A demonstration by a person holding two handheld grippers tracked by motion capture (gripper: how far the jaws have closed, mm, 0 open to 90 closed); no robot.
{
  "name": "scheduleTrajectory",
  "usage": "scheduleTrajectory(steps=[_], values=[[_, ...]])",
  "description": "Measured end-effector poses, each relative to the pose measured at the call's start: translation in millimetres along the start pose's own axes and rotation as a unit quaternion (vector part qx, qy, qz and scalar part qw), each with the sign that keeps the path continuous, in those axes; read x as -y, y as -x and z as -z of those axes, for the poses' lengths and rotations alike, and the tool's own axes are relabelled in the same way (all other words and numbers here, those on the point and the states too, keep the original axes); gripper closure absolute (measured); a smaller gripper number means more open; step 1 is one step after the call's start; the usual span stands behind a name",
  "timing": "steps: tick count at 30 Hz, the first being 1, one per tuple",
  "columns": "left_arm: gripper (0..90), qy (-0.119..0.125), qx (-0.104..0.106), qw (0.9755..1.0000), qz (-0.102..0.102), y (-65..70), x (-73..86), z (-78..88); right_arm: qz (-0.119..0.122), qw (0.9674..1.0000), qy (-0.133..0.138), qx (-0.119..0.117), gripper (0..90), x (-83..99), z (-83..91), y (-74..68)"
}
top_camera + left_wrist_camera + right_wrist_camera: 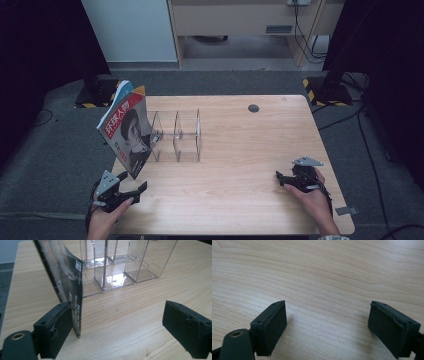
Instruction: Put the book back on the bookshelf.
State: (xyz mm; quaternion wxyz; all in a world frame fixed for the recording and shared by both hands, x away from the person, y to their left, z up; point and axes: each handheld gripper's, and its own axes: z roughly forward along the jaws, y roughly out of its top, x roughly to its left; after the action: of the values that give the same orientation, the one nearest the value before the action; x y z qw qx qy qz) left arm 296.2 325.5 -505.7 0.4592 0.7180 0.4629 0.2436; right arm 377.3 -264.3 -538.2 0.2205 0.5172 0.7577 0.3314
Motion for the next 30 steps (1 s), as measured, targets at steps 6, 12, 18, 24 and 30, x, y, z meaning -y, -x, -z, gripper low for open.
scheduleTrajectory(steps=[6,12,18,24,30], values=[[9.2,-0.004,0.014,0.9999,-0.005,4.4,-2.5,-5.8,0.0,1.0,0.0,0.0,15.7,0.0,0.0,0.0],[9.1,-0.011,0.028,0.9995,-0.014,8.1,-5.7,-13.6,0.0,1.0,0.0,0.0,15.7,0.0,0.0,0.0],[8.3,-0.015,0.036,0.999,-0.019,9.8,-11.0,-18.8,0.0,1.0,0.0,0.0,15.7,0.0,0.0,0.0],[8.0,-0.017,0.041,0.9986,-0.028,12.2,-20.1,-24.3,0.0,1.0,0.0,0.0,15.6,0.0,0.0,0.0],[7.4,-0.027,0.051,0.9975,-0.042,16.8,-28.0,-30.8,0.0,1.0,0.0,-0.001,15.6,0.0,0.1,0.0]])
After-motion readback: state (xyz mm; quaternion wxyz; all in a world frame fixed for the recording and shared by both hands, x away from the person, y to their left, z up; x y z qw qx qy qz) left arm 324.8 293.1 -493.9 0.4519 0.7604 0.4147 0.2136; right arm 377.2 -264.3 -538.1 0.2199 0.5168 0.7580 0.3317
